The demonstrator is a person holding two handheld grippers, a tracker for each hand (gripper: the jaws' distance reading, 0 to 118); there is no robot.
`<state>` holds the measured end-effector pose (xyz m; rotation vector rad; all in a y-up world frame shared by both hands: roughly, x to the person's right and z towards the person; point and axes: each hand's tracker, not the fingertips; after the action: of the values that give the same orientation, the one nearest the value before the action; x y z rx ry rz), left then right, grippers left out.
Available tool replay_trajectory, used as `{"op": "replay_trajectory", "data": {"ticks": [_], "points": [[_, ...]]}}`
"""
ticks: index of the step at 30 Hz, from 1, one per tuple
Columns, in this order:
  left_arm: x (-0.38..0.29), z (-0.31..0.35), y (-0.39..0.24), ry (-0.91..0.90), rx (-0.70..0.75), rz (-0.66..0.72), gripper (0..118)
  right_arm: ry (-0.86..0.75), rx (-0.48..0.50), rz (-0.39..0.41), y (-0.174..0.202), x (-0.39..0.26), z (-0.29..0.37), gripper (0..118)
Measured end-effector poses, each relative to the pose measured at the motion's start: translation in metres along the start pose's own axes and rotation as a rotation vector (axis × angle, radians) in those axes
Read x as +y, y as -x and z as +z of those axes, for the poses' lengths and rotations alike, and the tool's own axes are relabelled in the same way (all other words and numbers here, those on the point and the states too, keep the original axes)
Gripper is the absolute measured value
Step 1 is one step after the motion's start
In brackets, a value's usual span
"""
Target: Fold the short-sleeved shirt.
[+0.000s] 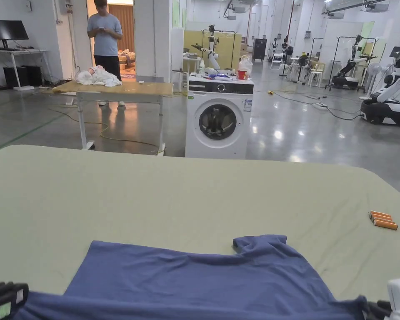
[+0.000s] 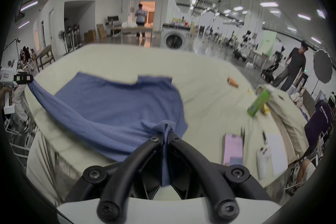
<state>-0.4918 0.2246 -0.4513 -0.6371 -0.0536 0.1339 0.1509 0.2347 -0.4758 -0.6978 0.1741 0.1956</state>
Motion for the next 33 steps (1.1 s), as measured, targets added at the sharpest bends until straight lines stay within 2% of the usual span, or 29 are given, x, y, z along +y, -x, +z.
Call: {"op": "replay_trajectory", "data": {"ticks": [8,15,17,19,21,22,23,26,29,33], "points": [[-0.070,-0.024,0.012,0.227,-0.006,0.027,0,0.215,0.044,-0.001,0.006,-0.063,-0.026,2],[-0.101,-0.036,0.012,0.304,0.021,0.010,0,0.318,0.052,0.014,0.016,-0.093,-0.035,6],[-0.103,-0.040,0.010,0.307,0.030,0.024,4,0.323,0.034,0.012,0.019,-0.095,-0.036,25],[-0.101,-0.042,0.006,0.294,0.043,0.027,17,0.325,-0.003,0.024,0.022,-0.095,-0.032,42],[-0.095,-0.039,0.001,0.250,0.045,0.019,33,0.280,-0.030,0.029,0.023,-0.086,-0.023,53],[-0.091,-0.039,-0.001,0.230,0.042,0.019,43,0.254,-0.029,0.023,0.024,-0.080,-0.015,55],[-0.085,-0.037,-0.005,0.199,0.036,0.025,47,0.221,-0.028,0.008,0.025,-0.073,-0.010,56],[-0.067,-0.037,-0.018,0.112,0.015,0.012,47,0.092,-0.033,-0.033,0.029,-0.049,0.002,57],[-0.050,-0.041,-0.036,0.014,0.013,-0.013,47,-0.064,-0.078,-0.071,0.040,-0.030,-0.002,57],[-0.027,-0.048,-0.065,-0.135,0.034,-0.046,46,-0.243,-0.086,-0.161,0.059,-0.005,-0.023,57]]}}
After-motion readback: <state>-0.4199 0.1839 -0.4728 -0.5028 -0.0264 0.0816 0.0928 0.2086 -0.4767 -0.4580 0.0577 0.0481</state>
